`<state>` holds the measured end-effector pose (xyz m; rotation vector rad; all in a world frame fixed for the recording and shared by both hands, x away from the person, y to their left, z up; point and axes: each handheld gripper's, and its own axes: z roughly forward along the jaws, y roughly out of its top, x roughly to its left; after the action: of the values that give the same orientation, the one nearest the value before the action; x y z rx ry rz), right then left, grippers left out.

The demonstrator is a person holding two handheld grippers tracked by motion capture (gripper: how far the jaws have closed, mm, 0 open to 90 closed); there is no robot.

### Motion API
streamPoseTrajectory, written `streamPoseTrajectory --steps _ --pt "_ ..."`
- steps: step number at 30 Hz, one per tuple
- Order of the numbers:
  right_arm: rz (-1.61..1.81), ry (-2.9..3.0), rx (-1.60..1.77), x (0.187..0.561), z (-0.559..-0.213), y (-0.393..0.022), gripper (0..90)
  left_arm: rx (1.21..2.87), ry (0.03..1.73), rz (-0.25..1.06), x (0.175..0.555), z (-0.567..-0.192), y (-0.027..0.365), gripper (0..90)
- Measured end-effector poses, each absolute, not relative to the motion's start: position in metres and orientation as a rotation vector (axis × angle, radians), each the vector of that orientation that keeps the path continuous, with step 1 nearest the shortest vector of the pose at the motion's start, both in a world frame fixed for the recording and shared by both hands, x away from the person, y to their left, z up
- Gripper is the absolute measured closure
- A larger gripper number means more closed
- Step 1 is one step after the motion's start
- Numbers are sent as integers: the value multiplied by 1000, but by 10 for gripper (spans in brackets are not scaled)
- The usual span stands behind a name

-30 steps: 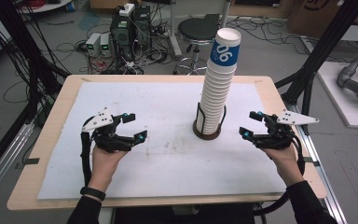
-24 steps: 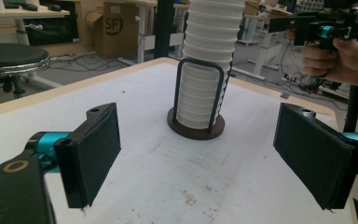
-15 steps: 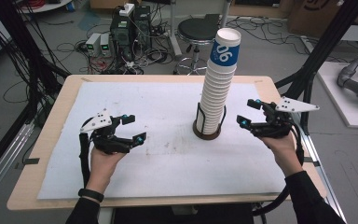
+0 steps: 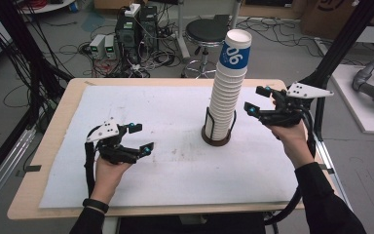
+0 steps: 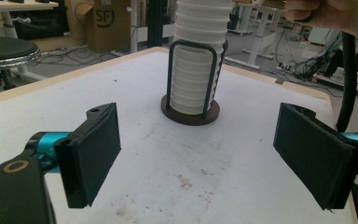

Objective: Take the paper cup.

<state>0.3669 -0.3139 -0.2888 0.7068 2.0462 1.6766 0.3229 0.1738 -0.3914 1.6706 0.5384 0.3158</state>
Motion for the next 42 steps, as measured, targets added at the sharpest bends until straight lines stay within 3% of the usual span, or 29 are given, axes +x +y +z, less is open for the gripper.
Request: streamPoseTrajectory --steps 18,42 --pt "1650 2056 712 397 -257 -283 178 1686 532 295 323 -395 172 147" --pt "1605 2099 751 415 -254 -264 135 1697 532 275 323 -397 167 147"
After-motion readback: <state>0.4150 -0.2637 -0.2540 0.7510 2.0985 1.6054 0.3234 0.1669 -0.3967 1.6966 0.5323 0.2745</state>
